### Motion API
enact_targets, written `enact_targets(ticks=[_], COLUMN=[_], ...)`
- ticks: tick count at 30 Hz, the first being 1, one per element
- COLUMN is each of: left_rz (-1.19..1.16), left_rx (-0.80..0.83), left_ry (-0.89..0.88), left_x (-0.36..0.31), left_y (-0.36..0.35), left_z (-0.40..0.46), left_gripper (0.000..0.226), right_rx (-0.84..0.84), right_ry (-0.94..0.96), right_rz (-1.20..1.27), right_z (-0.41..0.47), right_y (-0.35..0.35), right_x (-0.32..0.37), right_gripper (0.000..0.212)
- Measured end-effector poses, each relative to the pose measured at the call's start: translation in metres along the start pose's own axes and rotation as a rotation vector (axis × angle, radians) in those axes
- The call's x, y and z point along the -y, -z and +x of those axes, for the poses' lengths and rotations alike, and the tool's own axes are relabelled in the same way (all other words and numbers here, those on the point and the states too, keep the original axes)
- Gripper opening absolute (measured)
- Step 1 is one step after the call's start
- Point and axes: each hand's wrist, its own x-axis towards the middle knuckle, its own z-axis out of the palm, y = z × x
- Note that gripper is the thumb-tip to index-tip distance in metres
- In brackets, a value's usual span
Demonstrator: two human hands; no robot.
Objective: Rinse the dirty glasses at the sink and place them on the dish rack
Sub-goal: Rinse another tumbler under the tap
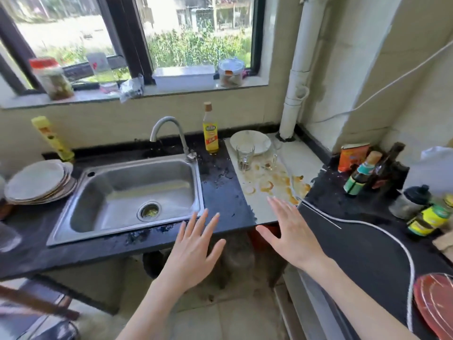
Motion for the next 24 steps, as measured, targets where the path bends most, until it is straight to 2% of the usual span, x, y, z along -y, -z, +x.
enact_targets(ticks=[6,12,19,24], left_rz=[0.024,-0.005,-0.06,-0.088], left_rx=[0.104,0.144,0.212,0.242], left_ry=[0.046,0.043,0.055,0.102], left_x=[0.023,0.059,0.099,0.115], left_y=[-0.008,-0.013,-0.016,-0.015], left_z=[0.062,0.144,0.218,0.244], left_gripper=[0.104,0.106,0.111,0.112], right_rx=[0.077,0.123,0.184,0.272], right_ry=[0.0,-0.103,-0.389,-0.638], right_rz=[0.003,0.01,0.201,0.485], right_z=[0.08,0.172,0.275,0.324], right_y=[-0.022,-0.051,-0.079,-0.095], right_x=[-0.018,-0.038,-0.045,-0.057], right_gripper=[0.072,0.068,0.06,0.061])
